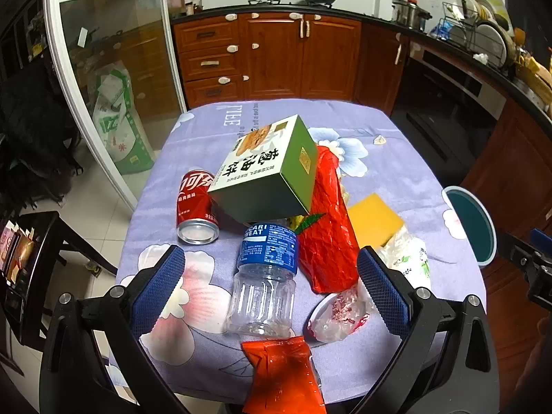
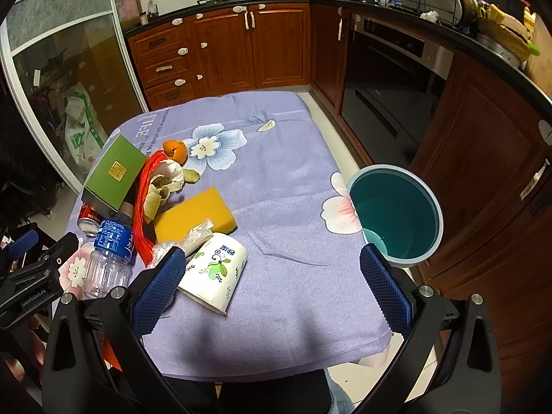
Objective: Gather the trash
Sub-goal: 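Move both grippers toward the clear bottle and white paper cup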
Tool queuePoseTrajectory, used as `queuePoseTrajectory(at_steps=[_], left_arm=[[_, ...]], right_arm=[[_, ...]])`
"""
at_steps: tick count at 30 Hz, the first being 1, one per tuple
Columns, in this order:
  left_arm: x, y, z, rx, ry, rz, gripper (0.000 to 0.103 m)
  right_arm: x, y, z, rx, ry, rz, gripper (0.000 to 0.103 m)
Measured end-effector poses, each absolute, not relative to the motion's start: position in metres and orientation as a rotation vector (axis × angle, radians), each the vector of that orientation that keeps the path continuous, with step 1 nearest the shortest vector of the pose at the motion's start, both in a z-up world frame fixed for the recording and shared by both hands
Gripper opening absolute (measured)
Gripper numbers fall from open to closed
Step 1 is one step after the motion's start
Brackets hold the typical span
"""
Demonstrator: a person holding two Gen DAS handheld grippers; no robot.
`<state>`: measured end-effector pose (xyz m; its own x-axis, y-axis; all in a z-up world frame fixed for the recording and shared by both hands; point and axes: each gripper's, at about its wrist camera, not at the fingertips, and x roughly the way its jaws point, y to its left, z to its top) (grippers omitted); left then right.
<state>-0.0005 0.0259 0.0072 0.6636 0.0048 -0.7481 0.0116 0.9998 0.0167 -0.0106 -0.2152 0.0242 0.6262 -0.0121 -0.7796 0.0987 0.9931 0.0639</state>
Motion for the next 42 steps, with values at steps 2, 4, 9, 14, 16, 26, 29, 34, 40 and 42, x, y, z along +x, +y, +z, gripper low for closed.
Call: queuePoseTrajectory(at_steps=[2,4,9,14,16,26,29,34,40,42], left_arm=[[-0.002,0.026,0.007,0.021,0.84,-0.006,0.099],[-0.003,0.027,0.008,0.017,0.834,-0.007,0.099],[-0.007,0.033,0.013,0.003,0.828,-0.013,0.099],[-0.01,0.034,0.013,-0.003,0.829,-0.025,0.099],[-0.01,0.036,0.011,-0.008,0.83,-0.028,0.099],[-0.011,0.04,0.006,-0.013,0.833,-0.029,0.099],[-0.011,0.04,0.005,-0.012,0.836,-0.033,0.099],[-0.011,0.04,0.004,-0.012,0.838,-0.033,0.099],[-0.011,0.041,-0.001,-0.007,0.85,-0.035,0.099],[-0.01,0.041,-0.002,-0.006,0.852,-0.036,0.099]], right_arm=[[-0.01,-0.214,0.023,0.103,0.895,-0.064,0.097],[-0.012,-0.213,0.024,0.103,0.891,-0.066,0.097],[-0.015,-0.211,0.027,0.101,0.881,-0.074,0.097],[-0.016,-0.212,0.027,0.108,0.884,-0.073,0.097],[-0.016,-0.212,0.025,0.115,0.89,-0.074,0.097],[-0.016,-0.21,0.022,0.116,0.895,-0.084,0.097],[-0.015,-0.209,0.02,0.118,0.901,-0.083,0.097],[-0.015,-0.208,0.017,0.117,0.905,-0.082,0.097],[-0.014,-0.208,0.013,0.125,0.914,-0.081,0.097],[-0.014,-0.208,0.012,0.126,0.917,-0.08,0.097]])
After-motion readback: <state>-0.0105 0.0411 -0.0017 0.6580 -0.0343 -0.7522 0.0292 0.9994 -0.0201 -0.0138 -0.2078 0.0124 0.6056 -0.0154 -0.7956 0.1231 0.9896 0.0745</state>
